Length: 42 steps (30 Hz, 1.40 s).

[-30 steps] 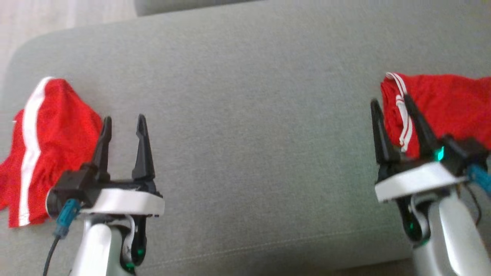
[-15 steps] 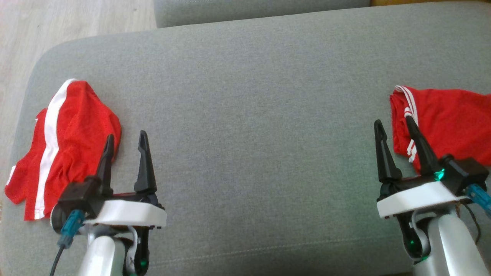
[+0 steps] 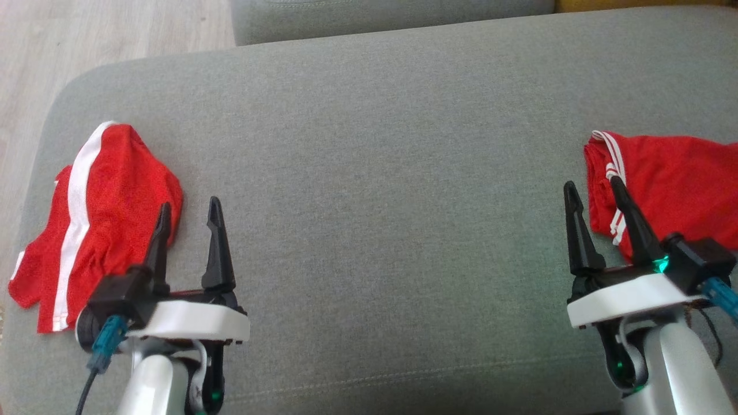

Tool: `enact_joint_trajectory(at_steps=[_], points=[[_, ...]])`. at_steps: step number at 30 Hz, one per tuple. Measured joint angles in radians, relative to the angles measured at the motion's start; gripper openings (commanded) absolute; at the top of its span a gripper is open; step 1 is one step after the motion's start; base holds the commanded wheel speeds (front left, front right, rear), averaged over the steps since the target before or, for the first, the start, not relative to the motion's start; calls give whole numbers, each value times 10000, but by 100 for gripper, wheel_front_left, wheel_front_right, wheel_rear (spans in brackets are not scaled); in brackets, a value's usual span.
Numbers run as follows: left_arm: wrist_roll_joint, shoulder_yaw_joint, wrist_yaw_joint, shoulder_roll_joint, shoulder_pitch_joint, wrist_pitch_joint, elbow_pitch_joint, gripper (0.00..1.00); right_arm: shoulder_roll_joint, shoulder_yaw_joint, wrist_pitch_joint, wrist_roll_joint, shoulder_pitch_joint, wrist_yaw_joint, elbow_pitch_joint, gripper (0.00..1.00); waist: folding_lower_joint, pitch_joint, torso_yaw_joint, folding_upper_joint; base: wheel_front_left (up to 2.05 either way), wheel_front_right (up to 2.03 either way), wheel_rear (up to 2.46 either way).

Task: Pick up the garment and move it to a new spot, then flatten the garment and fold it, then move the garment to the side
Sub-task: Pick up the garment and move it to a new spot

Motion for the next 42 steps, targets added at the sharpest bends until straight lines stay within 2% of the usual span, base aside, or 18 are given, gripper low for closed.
enact_joint_trajectory(at_steps=[9, 12, 18, 32, 36, 42], points=[[-2, -19, 12, -2, -9, 0, 4, 100, 0, -100, 33, -105, -1, 0, -73, 100, 0, 37, 226, 0, 0, 0, 0], [-4, -38, 17, -2, -13, 0, 12, 100, 0, 13, 113, -104, 1, 0, -163, 100, 0, 44, 484, 0, 0, 0, 0], [-105, -148, 174, -4, -7, 0, 2, 100, 2, 311, 153, -102, 77, 0, -309, 100, 0, -50, 1331, 0, 0, 0, 0], [-90, -15, 165, -4, 384, 0, -31, 100, 6, 343, 341, -194, 351, 0, -393, 100, 0, -235, 3740, 0, 0, 0, 0], [-90, -15, 173, -4, 403, 0, -79, 100, 8, 441, 372, -192, 430, 0, -389, 100, 0, -327, 4095, 0, 0, 0, 0], [-90, 0, 173, -4, 473, 0, -132, 100, 8, 439, 374, -192, 432, 0, -368, 100, 0, -414, 4227, 0, 0, 0, 0]])
